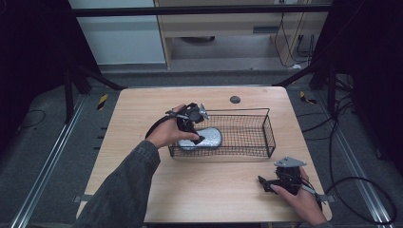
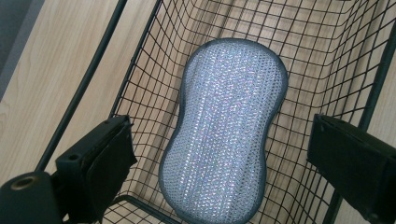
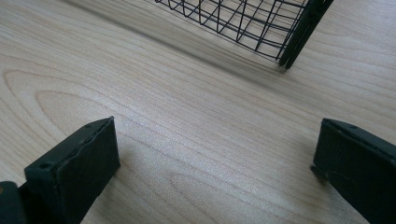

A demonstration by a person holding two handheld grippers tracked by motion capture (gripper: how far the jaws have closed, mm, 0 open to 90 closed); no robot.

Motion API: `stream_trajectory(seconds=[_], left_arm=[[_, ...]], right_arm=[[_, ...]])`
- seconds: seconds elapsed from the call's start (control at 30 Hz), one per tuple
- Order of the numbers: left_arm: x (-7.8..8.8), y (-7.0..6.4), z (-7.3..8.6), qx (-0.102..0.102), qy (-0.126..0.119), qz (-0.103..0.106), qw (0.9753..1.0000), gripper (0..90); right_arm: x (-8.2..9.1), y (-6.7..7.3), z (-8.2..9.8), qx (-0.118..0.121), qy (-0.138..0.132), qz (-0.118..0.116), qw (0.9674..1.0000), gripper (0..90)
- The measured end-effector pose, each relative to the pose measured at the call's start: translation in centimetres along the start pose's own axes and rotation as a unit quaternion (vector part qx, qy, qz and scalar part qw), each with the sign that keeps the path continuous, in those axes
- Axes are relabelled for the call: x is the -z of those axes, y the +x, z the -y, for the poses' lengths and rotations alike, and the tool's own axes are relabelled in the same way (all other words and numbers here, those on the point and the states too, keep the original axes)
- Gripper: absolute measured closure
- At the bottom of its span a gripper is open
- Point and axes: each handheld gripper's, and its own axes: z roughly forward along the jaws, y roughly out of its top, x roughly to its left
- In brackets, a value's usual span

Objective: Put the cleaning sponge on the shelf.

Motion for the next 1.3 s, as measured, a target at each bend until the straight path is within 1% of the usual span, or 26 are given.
stream_trajectory(seconds=[0.47,0.53,0.57,0.6,0.7,0.77,0.87,1.07,1.13,1.23,1.3], left_arm=[[0.6,-0.3,-0.1,-0.002,-0.010,0.001,0.9999,6.0],[0.7,-0.4,0.0,-0.005,-0.015,-0.005,0.9999,5.9],[0.8,-0.5,0.0,-0.003,-0.018,-0.008,0.9998,5.9],[0.8,-0.5,0.1,0.001,-0.018,-0.008,0.9998,5.6],[1.0,-0.7,0.1,-0.001,-0.020,-0.008,0.9998,4.5],[1.3,-1.0,0.1,-0.006,-0.022,-0.011,0.9997,4.5],[1.7,-1.2,0.1,-0.004,-0.029,-0.012,0.9995,4.3],[2.2,-1.8,0.0,-0.009,-0.036,-0.012,0.9992,4.0],[2.5,-2.2,-0.2,-0.010,-0.045,-0.013,0.9989,4.0],[2.7,-2.5,-0.3,-0.011,-0.050,-0.012,0.9986,3.8],[2.9,-3.1,-0.5,-0.012,-0.055,-0.010,0.9983,3.7]], right_arm=[[0.0,0.0,0.0,0.000,0.000,0.000,1.0000,0.4],[0.0,0.0,0.0,0.000,0.000,0.000,1.0000,0.4],[0.0,0.0,0.0,0.000,0.000,0.000,1.0000,0.4],[0.0,0.0,0.0,0.000,0.000,0.000,1.0000,0.3],[0.0,0.0,0.0,-0.001,0.000,0.000,1.0000,0.4],[0.0,0.0,0.0,0.000,0.000,0.000,1.0000,0.3],[0.0,0.0,0.0,-0.001,0.000,0.000,1.0000,0.4],[0.0,0.0,0.0,0.000,0.001,0.000,1.0000,0.4],[0.0,0.0,0.0,-0.001,0.000,0.000,1.0000,0.3],[0.0,0.0,0.0,0.000,0.000,0.000,1.0000,0.4],[0.0,0.0,0.0,0.001,0.000,0.000,1.0000,0.3]])
